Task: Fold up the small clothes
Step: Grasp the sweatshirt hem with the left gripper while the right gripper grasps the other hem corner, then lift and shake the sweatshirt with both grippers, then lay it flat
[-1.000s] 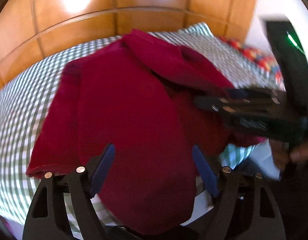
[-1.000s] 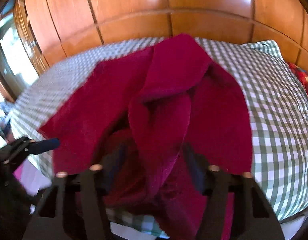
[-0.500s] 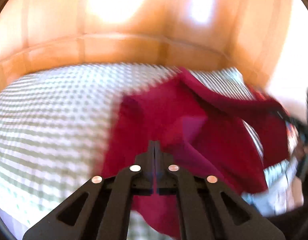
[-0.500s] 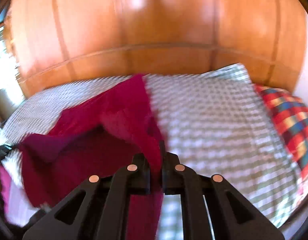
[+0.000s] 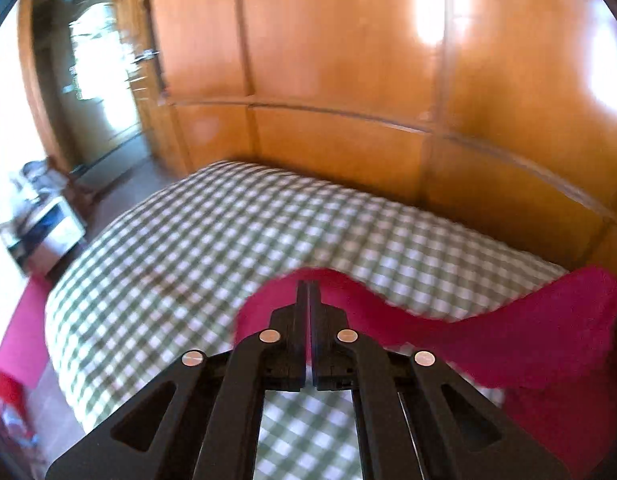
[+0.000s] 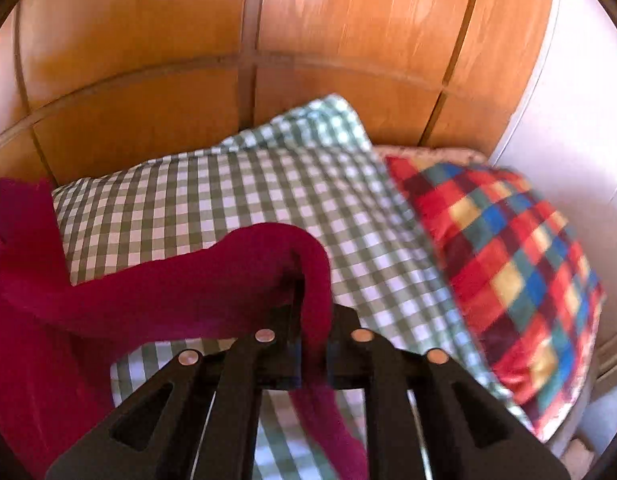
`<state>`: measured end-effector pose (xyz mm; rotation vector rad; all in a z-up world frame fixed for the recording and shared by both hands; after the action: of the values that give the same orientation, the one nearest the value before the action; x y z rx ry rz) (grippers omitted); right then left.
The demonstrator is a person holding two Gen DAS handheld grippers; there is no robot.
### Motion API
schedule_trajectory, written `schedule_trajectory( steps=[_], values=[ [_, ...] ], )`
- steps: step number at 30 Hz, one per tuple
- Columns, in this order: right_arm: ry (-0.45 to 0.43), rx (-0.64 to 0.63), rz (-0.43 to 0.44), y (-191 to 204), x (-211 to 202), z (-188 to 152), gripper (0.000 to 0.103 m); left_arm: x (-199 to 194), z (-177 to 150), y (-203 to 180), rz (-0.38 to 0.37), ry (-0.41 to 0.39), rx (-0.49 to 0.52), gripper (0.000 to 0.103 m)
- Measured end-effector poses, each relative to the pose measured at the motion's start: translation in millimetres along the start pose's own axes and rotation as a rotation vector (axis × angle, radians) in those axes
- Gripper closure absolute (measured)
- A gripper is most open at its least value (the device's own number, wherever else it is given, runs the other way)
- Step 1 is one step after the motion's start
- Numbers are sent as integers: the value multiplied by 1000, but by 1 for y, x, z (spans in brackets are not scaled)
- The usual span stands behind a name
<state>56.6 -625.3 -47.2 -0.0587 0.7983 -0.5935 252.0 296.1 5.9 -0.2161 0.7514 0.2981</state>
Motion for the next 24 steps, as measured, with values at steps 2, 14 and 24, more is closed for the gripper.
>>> schedule_trajectory(
  steps=[2,14,24],
  values=[
    [-11,12,8,0,-3,-9,41,6,-12,6,-16,29,-6,71],
    [346,-131,640,52,-108,-207,24,-40,-186,-22,-581,255,55,34],
    [342,-270,690,75,-165,-278,80,-60,-263,-54,-754,365,-9,91]
  ],
)
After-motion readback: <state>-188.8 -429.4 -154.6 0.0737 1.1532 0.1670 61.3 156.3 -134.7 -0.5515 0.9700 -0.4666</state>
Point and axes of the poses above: each gripper's, at about its wrist camera, not at the fingertips, and x roughly the way its jaws point, y to its left, z to its top, the point moved 6 cm from there along x, roughly the way its jaws point, and after that the axes turned 13 degrees about -z, right-handed, at the moved point
